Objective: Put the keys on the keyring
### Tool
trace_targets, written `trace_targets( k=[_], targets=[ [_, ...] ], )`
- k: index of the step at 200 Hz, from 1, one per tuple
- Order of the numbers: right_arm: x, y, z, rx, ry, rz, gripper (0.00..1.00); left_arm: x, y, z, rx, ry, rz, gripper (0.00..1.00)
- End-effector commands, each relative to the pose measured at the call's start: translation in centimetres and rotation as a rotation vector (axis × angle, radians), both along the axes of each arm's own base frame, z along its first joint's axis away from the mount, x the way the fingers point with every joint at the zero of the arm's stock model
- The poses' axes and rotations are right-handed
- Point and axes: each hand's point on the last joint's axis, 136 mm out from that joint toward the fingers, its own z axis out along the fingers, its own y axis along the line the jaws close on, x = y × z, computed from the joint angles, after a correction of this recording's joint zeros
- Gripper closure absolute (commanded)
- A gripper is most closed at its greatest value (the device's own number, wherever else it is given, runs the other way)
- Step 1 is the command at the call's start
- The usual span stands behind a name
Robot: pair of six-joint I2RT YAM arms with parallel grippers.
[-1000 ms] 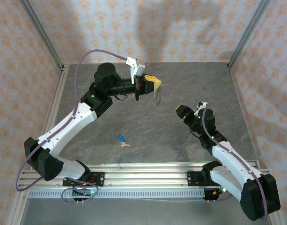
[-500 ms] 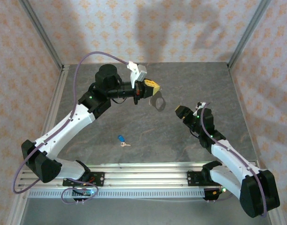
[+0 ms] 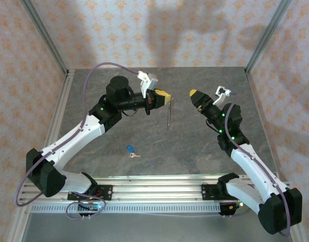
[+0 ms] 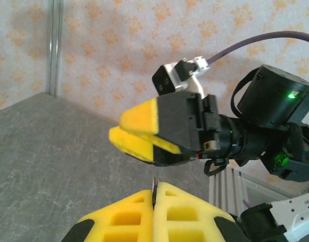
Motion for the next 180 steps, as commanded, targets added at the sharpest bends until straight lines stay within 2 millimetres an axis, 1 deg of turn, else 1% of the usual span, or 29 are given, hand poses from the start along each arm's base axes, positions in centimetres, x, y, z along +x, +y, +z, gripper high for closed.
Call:
trace_targets(
  k=[1,21,38,64,89,92,125,180],
  targets=[
    [-1.4,1.4,5.3,0.052,-0.2,0.119,0.45,0.8,0.3,2.6,-0.123,-0.029,0.03,1.0],
    [-1.8,2.4,6.8,0.09,-0.248,0.192,0.48,1.3,0.2,2.5,-0.155,0.003,0.038,1.0],
    [-2.0,2.7,7.7,0.119,-0.276,0.222,0.51,1.9,0.2,2.4,-0.182,0.033,0.052,1.0],
    [-2.4,2.9,8.8,0.168,-0.305,0.249,0.56,2.7,0.2,2.5,-0.233,0.079,0.069,1.0],
    [-2.7,3.2,9.6,0.205,-0.326,0.278,0.59,3.3,0.0,2.5,-0.273,0.11,0.072,1.0],
    [-2.7,3.2,9.7,0.208,-0.329,0.281,0.59,3.4,-0.1,2.5,-0.286,0.135,0.072,1.0],
    [-3.1,4.3,9.8,0.208,-0.334,0.314,0.61,3.8,-0.2,3.0,-0.349,0.168,0.059,1.0],
    [-3.2,5.8,9.5,0.204,-0.322,0.347,0.65,3.8,-0.1,3.5,-0.384,0.177,0.055,1.0]
  ],
)
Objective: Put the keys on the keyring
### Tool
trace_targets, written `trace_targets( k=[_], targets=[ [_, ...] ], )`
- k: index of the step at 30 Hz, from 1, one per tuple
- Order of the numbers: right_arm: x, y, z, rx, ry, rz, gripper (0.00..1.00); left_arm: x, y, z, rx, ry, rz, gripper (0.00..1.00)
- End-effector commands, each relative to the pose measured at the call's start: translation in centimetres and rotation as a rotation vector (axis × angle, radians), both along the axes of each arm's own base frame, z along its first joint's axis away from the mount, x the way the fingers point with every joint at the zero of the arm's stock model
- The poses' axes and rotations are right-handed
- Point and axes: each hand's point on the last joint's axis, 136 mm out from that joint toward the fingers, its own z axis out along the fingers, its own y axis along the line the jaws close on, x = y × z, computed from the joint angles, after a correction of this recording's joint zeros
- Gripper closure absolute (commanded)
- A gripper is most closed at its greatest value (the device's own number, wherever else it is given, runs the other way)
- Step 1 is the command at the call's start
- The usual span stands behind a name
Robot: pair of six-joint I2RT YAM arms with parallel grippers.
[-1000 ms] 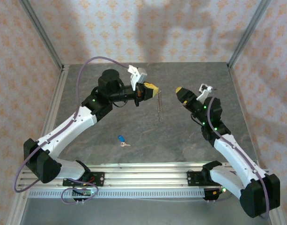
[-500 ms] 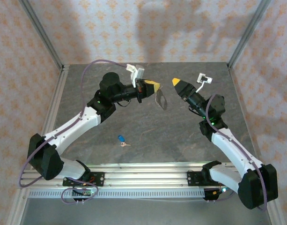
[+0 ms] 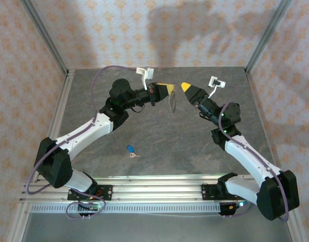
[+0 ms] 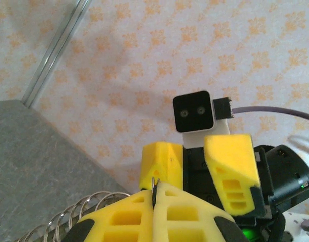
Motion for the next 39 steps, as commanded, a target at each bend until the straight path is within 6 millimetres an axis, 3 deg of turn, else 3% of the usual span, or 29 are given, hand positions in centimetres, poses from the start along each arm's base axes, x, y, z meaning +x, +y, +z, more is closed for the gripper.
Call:
trace_targets(
  k=[1,19,25,30,34,39],
  targets=[
    [-1.1,0.7,2.5,0.021,-0.09,0.036,0.65,0.1,0.7,2.3,-0.076,-0.05,0.016,1.0],
    [-0.8,1.8,2.2,0.02,-0.08,0.066,0.74,0.4,0.2,2.4,-0.075,-0.039,0.0,1.0],
    [-0.8,2.1,2.2,0.014,-0.077,0.081,0.85,0.5,0.0,2.4,-0.074,-0.037,-0.007,1.0],
    [-0.7,2.2,1.7,0.006,-0.067,0.084,0.86,0.5,0.0,2.5,-0.075,-0.04,-0.001,1.0],
    [-0.7,2.1,1.4,0.001,-0.061,0.08,0.99,0.6,0.0,2.6,-0.073,-0.04,0.002,1.0],
    [-0.1,1.9,0.9,-0.002,-0.038,0.05,1.0,1.2,0.5,2.6,-0.081,-0.01,0.05,1.0]
  ],
)
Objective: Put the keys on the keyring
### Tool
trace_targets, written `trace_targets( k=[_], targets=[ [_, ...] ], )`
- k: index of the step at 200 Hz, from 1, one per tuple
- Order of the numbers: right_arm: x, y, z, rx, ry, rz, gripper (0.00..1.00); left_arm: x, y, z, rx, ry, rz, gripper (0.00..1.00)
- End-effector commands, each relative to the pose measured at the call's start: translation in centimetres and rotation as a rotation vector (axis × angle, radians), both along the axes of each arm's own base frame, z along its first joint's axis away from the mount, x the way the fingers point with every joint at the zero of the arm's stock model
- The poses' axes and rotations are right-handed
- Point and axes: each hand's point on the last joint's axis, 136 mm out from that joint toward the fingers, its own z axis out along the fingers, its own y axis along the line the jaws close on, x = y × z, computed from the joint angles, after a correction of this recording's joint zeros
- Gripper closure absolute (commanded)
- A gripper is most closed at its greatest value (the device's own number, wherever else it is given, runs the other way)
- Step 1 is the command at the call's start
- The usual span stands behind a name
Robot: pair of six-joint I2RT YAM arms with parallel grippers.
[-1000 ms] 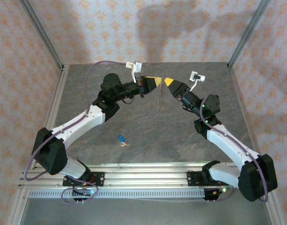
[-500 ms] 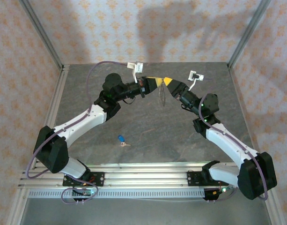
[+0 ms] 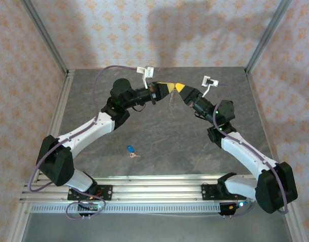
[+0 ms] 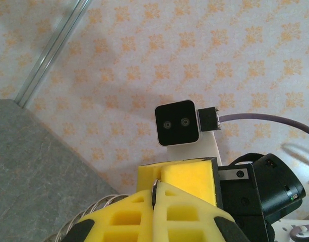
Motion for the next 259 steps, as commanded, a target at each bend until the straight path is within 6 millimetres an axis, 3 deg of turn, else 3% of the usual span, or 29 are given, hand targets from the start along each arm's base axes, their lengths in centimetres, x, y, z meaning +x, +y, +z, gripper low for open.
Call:
trace_targets(
  k=[1,18,40,85,89,152,259],
  targets=[
    [-0.7,-0.1,2.0,0.018,-0.064,0.001,1.0,0.8,1.0,2.5,-0.059,-0.021,0.077,0.99],
    [-0.4,-0.3,1.9,0.03,-0.056,-0.018,1.0,1.5,2.1,2.3,-0.091,0.029,0.153,0.8],
    [-0.2,-0.6,2.2,0.057,-0.059,-0.032,1.0,1.4,3.0,2.6,-0.171,0.055,0.198,0.7],
    [-0.2,-1.3,3.7,0.156,-0.087,-0.043,1.0,0.3,2.5,2.9,-0.242,0.068,0.238,0.69],
    [0.4,-1.1,3.0,0.155,-0.069,-0.045,1.0,0.2,2.4,2.9,-0.248,0.07,0.237,0.69],
    [0.9,-1.2,3.8,0.237,-0.082,-0.054,1.0,0.1,2.6,3.5,-0.351,0.074,0.269,0.71],
    [1.2,-0.5,3.7,0.258,-0.076,-0.037,1.0,0.8,1.8,3.2,-0.364,0.085,0.264,0.73]
  ],
)
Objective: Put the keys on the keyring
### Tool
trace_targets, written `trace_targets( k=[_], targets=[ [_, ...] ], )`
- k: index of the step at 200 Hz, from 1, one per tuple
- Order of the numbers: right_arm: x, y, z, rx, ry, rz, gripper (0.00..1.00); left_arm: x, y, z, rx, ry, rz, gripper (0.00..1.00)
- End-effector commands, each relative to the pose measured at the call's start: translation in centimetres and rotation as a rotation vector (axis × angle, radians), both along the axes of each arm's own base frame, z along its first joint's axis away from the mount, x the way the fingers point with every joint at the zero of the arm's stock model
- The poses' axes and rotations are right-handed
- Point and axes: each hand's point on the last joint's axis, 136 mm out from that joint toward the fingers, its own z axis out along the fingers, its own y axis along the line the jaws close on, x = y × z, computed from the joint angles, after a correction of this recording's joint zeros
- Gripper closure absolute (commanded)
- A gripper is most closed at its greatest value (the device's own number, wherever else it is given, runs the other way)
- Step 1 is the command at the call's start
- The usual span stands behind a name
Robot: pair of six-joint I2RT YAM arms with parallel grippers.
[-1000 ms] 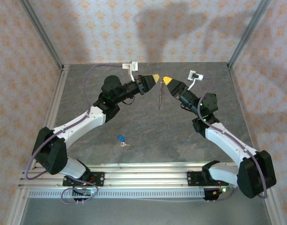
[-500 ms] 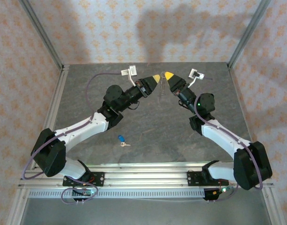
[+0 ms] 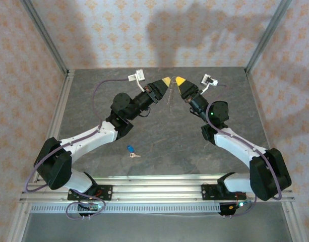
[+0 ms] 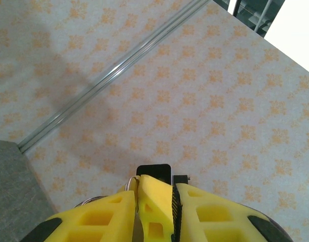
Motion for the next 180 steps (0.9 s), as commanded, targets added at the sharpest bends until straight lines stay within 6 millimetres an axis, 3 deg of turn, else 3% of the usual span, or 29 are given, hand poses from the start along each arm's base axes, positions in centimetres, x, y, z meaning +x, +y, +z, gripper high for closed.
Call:
trace_targets(
  k=[1,125,180],
  targets=[
    [-1.0,-0.4,2.6,0.057,-0.088,0.004,1.0,-0.1,0.1,1.5,-0.05,-0.034,0.005,0.73],
    [-1.1,1.1,2.4,0.054,-0.082,0.045,1.0,0.1,-0.5,1.3,-0.036,-0.031,-0.004,0.79],
    [-1.2,1.1,2.4,0.05,-0.083,0.048,1.0,0.4,-0.4,0.7,-0.024,-0.018,0.015,0.7]
  ],
)
